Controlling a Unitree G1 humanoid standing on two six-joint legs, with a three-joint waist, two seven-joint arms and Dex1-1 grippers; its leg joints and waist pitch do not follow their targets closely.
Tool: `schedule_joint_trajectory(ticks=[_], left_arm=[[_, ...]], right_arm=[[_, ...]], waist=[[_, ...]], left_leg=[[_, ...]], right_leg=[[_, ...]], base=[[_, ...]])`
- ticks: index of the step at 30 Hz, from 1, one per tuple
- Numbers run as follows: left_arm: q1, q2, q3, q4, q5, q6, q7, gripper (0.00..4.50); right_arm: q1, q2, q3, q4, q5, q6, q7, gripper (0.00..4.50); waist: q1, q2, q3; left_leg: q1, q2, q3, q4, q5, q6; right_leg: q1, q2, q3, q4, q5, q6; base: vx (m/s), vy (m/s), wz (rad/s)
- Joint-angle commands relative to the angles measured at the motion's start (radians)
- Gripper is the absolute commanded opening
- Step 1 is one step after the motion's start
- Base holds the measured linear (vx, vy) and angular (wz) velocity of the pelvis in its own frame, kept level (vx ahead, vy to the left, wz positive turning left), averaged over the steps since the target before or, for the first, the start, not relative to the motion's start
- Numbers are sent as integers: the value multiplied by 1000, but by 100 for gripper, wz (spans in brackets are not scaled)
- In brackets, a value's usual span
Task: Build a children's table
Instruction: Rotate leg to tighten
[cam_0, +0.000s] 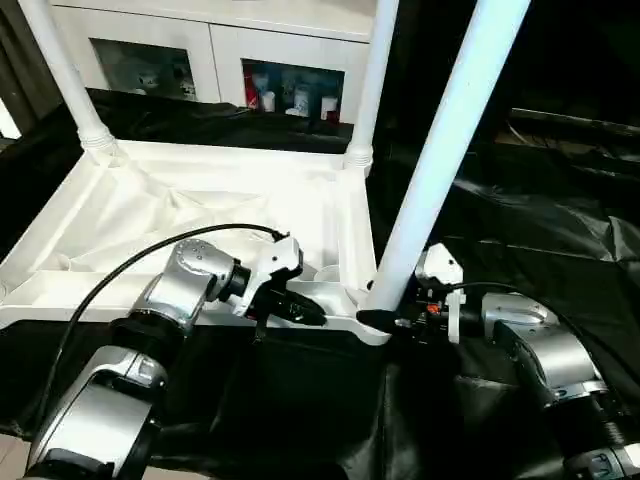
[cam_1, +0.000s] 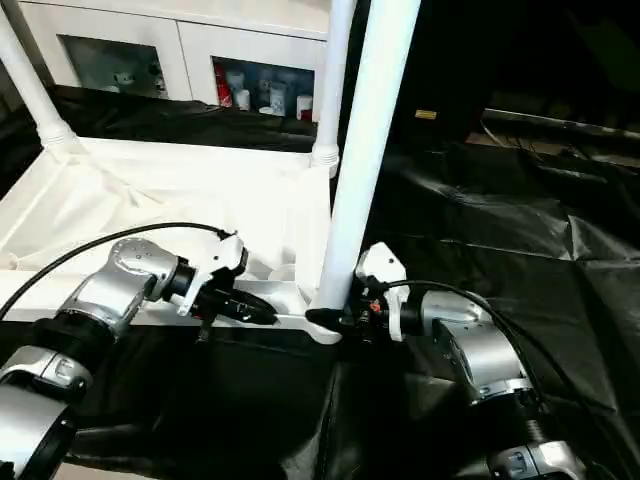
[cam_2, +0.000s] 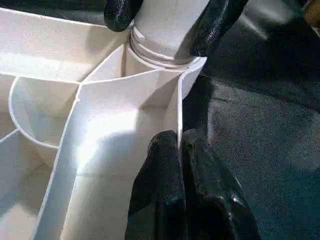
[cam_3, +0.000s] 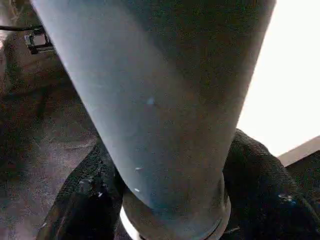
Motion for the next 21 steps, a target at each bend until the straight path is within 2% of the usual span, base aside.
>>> schedule_joint_trajectory(ticks=[1, 3, 5, 7, 9, 10, 11, 14, 16, 17, 18, 21], left_arm=[[-2, -20, 3, -9, -14, -11, 32, 0], [-5, -32, 14, -2, -10, -16, 76, 0], [-17, -63, 38, 27, 1, -19, 184, 0], [-25, -94, 51, 46, 9, -9, 268, 0], [-28, -109, 55, 54, 13, -3, 304, 0], [-39, -153, 64, 78, 26, 12, 410, 0], [-42, -162, 65, 83, 29, 15, 431, 0], [-55, -219, 69, 109, 43, 29, 548, 0], [-54, -261, 64, 106, 45, 37, 585, 0], [-49, -292, 56, 94, 45, 42, 591, 0], [-49, -300, 54, 92, 46, 41, 592, 0], [-53, -304, 49, 98, 48, 27, 588, 0]], right_arm=[[21, 9, 17, 1, -1, 27, -2, 245], [22, 24, 9, 9, -7, 36, -37, 244], [16, 65, -3, 48, -41, 42, -144, 243], [3, 113, -18, 96, -75, 46, -275, 241], [-3, 135, -26, 118, -88, 45, -333, 227], [-25, 200, -61, 170, -107, 53, -493, 224], [-31, 214, -69, 182, -112, 53, -530, 222], [-61, 281, -106, 239, -132, 63, -693, 211], [-77, 327, -127, 259, -125, 70, -756, 209], [-86, 354, -123, 260, -129, 68, -778, 207], [-87, 358, -116, 259, -137, 62, -779, 207], [-89, 355, -103, 260, -149, 27, -759, 207]], waist=[[3, -4, -54], [3, -6, -53], [-2, -6, -49], [-3, -5, -46], [-12, -5, -42], [-17, -8, -43], [-24, -5, -41], [-37, -10, -37], [-40, -9, -36], [-40, -6, -34], [-42, -6, -35], [-42, -6, -37]], left_leg=[[26, 47, -19, -66, -219, 35], [26, 46, -18, -66, -221, 38], [27, 46, -20, -70, -253, 22], [32, 45, -24, -73, -302, -2], [31, 44, -29, -78, -345, -28], [31, 42, -33, -79, -370, -39], [33, 43, -34, -82, -393, -52], [37, 38, -42, -80, -453, -59], [42, 37, -45, -81, -476, -54], [51, 35, -46, -80, -502, -52], [52, 34, -49, -83, -512, -51], [51, 34, -50, -87, -524, -48]], right_leg=[[41, -52, 34, -57, -113, -257], [40, -53, 34, -60, -122, -257], [33, -55, 34, -67, -191, -243], [29, -58, 35, -78, -290, -217], [24, -57, 34, -85, -379, -185], [26, -58, 32, -90, -425, -162], [17, -58, 33, -92, -448, -154], [13, -59, 28, -108, -559, -111], [10, -60, 25, -118, -603, -90], [4, -59, 21, -128, -627, -80], [7, -57, 17, -132, -621, -73], [8, -55, 20, -130, -582, -73]], base=[[0, 0, 0], [0, 0, 0], [0, 0, 0], [0, 0, 0], [0, 0, 0], [0, 0, 0], [0, 0, 0], [0, 0, 0], [0, 0, 0], [0, 0, 0], [0, 0, 0], [0, 0, 0]])
